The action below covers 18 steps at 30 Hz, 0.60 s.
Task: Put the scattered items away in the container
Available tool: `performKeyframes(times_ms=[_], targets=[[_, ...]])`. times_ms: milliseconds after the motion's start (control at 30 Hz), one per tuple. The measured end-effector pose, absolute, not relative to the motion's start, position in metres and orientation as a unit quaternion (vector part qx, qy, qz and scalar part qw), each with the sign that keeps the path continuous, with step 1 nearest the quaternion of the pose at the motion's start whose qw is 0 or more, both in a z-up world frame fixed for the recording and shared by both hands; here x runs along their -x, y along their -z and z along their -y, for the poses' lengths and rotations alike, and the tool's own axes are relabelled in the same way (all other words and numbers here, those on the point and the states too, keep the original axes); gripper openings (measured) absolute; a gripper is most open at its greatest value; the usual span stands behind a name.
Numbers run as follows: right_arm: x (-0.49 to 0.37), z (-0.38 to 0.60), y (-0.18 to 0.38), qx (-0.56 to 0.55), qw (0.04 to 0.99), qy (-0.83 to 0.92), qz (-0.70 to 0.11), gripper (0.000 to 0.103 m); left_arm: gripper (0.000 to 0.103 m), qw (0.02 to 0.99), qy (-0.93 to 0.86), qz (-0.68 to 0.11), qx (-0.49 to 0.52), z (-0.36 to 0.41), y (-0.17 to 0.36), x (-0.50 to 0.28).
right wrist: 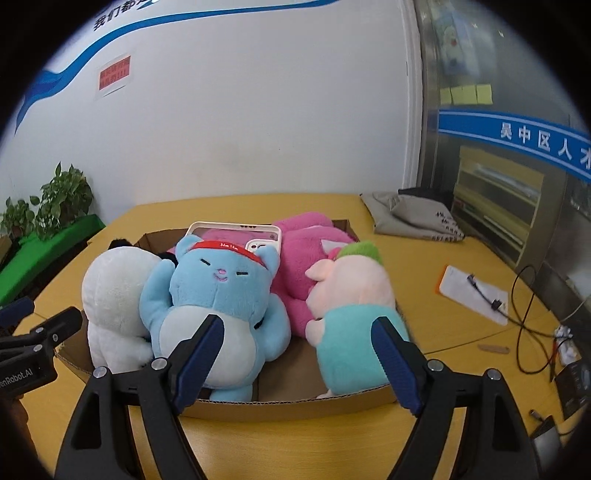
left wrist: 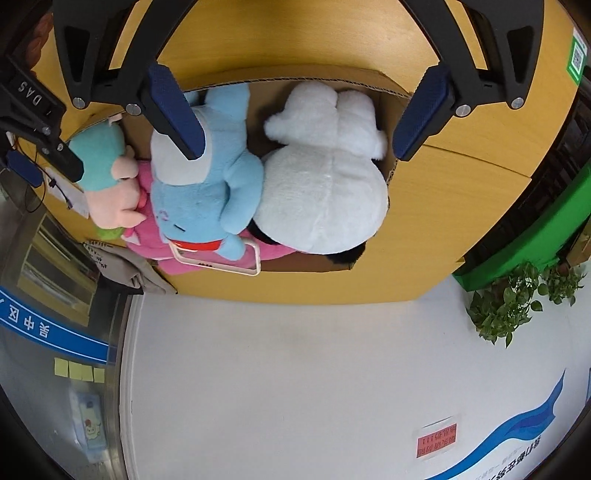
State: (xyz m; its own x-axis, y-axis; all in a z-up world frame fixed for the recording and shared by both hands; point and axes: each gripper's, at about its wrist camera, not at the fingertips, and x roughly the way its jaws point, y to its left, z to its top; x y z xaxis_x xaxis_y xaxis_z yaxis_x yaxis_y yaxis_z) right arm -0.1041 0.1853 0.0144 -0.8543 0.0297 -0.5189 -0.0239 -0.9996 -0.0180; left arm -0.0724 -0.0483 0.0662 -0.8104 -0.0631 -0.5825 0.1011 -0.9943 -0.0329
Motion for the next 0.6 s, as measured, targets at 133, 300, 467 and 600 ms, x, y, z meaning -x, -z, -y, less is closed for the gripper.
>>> performKeyframes(times_ms=[133, 300, 467, 600], targets=[[0.098, -0.188, -0.009, 0.277, 0.011, -0.961, 0.009, 0.082, 0.103, 0.041, 0.949, -0.039, -0.31, 0.047, -0.062, 0.065], [0.091, -0.19, -0.008, 0.283, 0.01, -0.959, 0.003, 0.082, 0.103, 0.038, 0.948, -0.037, -0.313, 0.043, -0.061, 0.058], [0.09, -0.191, -0.008, 0.285, 0.007, -0.959, -0.001, 0.082, 0.103, 0.03, 0.947, -0.035, -0.317, 0.039, -0.062, 0.058], [0.088, -0.188, -0.008, 0.284, 0.007, -0.959, 0.003, 0.082, 0.103, 0.022, 0.948, -0.028, -0.317, 0.034, -0.063, 0.055]])
